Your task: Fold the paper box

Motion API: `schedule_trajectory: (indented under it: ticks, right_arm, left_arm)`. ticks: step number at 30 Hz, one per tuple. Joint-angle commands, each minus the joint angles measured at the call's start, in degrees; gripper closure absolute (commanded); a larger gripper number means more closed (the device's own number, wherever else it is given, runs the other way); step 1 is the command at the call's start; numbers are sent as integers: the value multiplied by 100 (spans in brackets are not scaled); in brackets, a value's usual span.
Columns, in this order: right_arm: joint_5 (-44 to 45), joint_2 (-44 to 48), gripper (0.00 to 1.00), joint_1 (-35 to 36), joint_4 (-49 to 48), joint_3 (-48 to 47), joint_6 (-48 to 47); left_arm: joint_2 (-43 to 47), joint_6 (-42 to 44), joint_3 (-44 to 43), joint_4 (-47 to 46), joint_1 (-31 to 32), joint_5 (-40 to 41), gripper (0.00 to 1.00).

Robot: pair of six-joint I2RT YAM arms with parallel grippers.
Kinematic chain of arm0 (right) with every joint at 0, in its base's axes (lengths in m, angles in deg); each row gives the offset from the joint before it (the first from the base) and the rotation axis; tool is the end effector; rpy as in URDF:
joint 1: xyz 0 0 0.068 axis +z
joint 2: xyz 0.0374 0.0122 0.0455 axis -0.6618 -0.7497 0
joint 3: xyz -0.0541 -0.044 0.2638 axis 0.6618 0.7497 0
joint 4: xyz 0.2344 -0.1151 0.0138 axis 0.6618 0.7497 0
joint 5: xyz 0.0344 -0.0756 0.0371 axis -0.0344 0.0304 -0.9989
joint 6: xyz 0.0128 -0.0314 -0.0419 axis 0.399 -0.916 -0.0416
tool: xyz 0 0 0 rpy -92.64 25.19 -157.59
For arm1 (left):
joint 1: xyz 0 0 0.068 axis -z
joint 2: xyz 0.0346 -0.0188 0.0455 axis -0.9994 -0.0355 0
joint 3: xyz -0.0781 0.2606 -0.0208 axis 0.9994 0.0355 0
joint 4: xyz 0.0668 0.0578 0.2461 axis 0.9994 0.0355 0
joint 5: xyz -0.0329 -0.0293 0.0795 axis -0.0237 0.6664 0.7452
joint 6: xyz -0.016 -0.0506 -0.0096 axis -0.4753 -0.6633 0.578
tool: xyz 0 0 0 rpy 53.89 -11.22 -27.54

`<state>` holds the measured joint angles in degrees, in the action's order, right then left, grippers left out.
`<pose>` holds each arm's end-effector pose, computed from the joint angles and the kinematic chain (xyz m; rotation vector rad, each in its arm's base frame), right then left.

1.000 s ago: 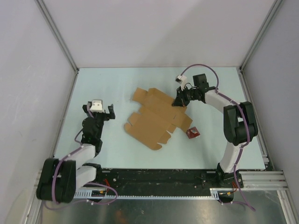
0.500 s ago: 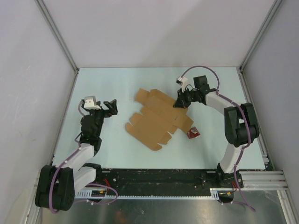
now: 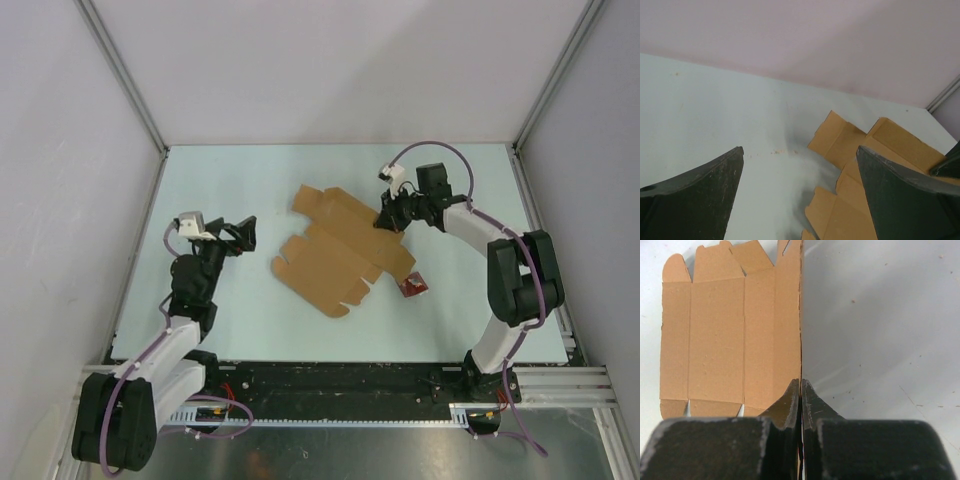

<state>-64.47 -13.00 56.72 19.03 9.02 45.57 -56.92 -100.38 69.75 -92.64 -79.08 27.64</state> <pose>0.3609 0.1221 0.2214 -0.9607 2.0216 0.7701 0.1953 -0.0320 0.2350 -0.1156 1.4459 -0.4509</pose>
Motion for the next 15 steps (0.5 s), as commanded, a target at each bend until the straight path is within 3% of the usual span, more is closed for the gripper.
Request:
schedule_trajectory:
  ticks: [1,11,15]
  right_arm:
    - [272,356,97,123,-287,161,-175]
    - [949,734,96,378,-762,732,-808]
    - [976,805,95,475,-824,837,-1001]
  left_arm:
    - [20,-267,148,-140,8,33,0]
    - [-516,-671,-99,-139,17,-72,0]
    - [-718,-470,-248,-113,61,-257,0]
